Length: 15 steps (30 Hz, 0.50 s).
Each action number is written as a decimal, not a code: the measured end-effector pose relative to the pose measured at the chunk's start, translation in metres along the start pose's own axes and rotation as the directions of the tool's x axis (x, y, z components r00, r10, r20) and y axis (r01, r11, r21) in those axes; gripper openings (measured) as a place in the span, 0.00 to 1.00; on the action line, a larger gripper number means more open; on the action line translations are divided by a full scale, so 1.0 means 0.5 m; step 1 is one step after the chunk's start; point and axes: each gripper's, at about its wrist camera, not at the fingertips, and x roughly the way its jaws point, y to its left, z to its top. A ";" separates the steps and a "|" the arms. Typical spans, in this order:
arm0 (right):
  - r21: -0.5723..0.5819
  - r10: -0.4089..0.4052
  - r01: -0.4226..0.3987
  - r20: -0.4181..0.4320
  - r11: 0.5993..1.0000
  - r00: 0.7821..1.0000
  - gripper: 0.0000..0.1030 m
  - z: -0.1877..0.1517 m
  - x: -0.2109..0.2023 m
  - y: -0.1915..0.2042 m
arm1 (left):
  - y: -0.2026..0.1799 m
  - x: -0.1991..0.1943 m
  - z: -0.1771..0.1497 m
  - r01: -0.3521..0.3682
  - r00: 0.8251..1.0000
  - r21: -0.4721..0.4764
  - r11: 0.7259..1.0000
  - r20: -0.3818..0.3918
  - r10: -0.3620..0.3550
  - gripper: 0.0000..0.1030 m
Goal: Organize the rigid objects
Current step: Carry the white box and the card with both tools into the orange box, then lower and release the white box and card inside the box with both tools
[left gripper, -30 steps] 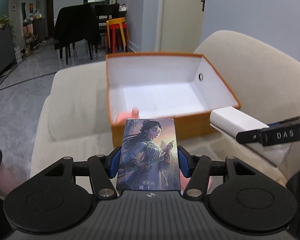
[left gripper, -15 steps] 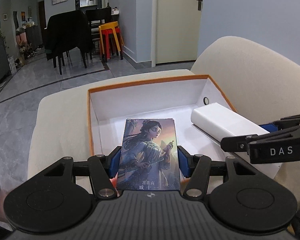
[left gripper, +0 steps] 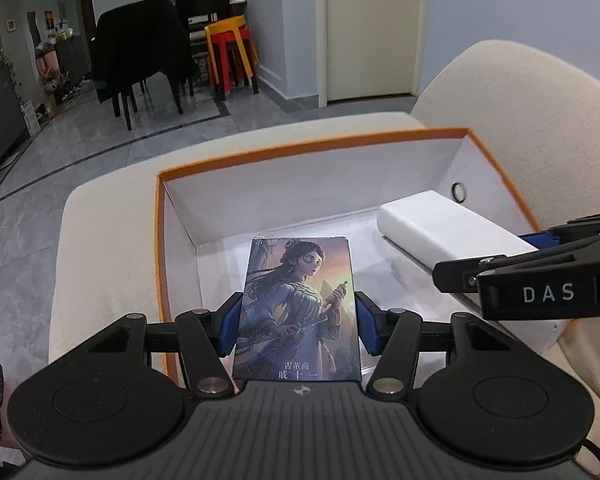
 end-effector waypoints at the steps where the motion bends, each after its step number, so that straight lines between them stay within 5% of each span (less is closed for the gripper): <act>1: 0.004 -0.002 0.002 -0.007 1.000 1.000 0.58 0.002 0.008 -0.002 | 0.001 0.008 0.001 -0.002 1.000 -0.001 1.000 -0.008 0.002 0.63; 15: 0.079 0.017 -0.010 -0.098 0.997 0.995 0.58 0.013 0.107 -0.010 | -0.004 0.085 -0.010 -0.039 0.993 0.016 0.999 -0.107 0.041 0.63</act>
